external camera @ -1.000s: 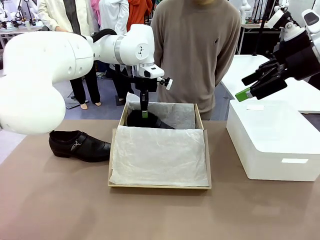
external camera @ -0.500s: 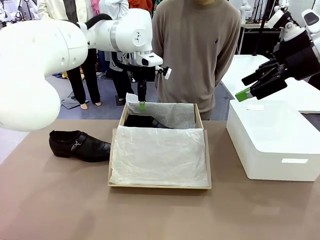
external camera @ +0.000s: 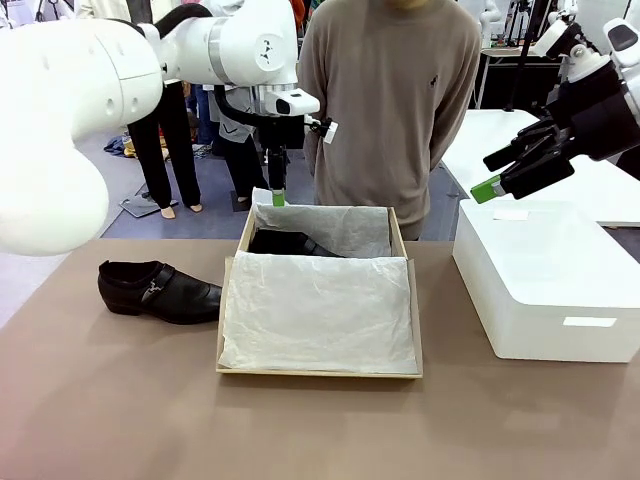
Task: Pack the shoes into the box.
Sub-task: Place the other shoe of the Shoes into the Shoes Box.
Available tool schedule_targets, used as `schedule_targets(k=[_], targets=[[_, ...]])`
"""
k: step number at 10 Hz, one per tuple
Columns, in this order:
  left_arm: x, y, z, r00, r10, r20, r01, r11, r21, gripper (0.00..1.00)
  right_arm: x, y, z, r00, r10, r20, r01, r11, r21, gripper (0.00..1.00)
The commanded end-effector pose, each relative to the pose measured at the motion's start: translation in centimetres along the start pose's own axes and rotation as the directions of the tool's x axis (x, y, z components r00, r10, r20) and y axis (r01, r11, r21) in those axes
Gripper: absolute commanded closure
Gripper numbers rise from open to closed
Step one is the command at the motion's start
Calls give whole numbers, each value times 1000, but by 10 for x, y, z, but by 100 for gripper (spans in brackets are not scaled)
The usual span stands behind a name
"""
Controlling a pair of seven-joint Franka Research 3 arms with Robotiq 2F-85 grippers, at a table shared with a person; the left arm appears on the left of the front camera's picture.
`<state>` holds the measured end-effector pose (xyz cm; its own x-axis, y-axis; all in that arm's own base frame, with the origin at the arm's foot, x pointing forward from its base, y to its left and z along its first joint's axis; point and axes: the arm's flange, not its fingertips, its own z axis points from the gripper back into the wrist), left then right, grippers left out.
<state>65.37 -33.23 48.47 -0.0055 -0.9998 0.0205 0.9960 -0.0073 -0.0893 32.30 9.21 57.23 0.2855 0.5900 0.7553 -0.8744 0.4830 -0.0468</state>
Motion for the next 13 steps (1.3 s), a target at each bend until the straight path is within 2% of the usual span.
schedule_targets(k=[1, 7, 10, 13], targets=[[2, 0, 1, 1000, -1, -6, 2, 1000, 16, 0, 1, -2, -1, 1000, 8, 19, -8, 1000, 13, 0], [4, 0, -3, 1000, -5, 1, 5, 1000, 2, 0, 1, -2, -1, 1000, 8, 19, -8, 1000, 13, 0], [-31, -48, 14, 1000, -5, -31, 6, 999, 42, 0, 1, -2, -1, 1000, 8, 19, -8, 1000, 13, 0], [-78, -77, 26, 999, 14, -42, -11, 996, 83, 0, 1, -2, -1, 1000, 8, 19, -8, 1000, 13, 0]])
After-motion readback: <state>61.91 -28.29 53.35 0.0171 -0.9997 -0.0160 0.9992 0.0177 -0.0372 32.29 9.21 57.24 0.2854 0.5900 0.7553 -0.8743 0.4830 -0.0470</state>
